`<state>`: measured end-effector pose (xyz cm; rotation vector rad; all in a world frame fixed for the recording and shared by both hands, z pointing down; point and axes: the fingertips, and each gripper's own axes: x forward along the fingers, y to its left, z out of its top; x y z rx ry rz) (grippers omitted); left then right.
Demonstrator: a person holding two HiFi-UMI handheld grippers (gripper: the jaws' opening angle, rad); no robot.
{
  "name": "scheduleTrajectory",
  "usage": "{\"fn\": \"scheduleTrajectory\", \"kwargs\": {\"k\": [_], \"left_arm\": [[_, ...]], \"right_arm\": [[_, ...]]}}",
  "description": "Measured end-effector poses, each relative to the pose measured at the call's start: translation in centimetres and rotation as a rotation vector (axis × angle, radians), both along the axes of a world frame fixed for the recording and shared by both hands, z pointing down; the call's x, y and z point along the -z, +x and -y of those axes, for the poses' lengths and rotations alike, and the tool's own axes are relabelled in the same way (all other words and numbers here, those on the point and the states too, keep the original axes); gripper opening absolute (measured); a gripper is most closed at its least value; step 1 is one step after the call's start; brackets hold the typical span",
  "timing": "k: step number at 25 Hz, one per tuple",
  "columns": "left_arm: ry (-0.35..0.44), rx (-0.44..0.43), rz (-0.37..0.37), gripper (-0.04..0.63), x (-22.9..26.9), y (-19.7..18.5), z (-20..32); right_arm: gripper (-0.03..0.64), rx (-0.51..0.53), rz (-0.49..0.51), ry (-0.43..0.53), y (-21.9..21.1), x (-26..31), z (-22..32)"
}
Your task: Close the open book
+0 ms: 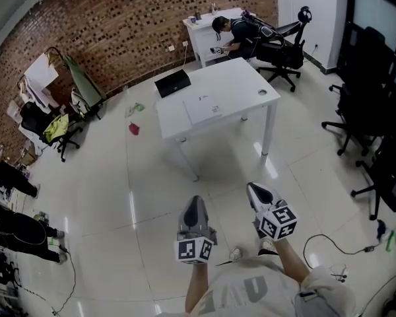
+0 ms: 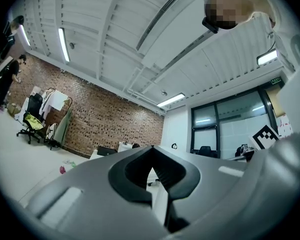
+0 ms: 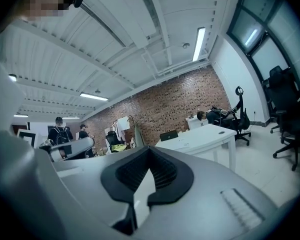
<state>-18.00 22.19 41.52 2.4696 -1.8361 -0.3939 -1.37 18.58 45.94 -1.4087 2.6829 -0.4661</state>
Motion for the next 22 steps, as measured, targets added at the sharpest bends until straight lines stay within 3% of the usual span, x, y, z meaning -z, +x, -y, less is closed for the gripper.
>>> {"fn": "scheduleTrajectory", "kwargs": {"k": [22], "left_arm": [[0.0, 0.022, 0.012, 0.017, -0.3, 2.1, 0.9]], "right_arm": [[0.002, 0.017, 0.014, -0.023, 2.5, -0.2, 1.3]]}}
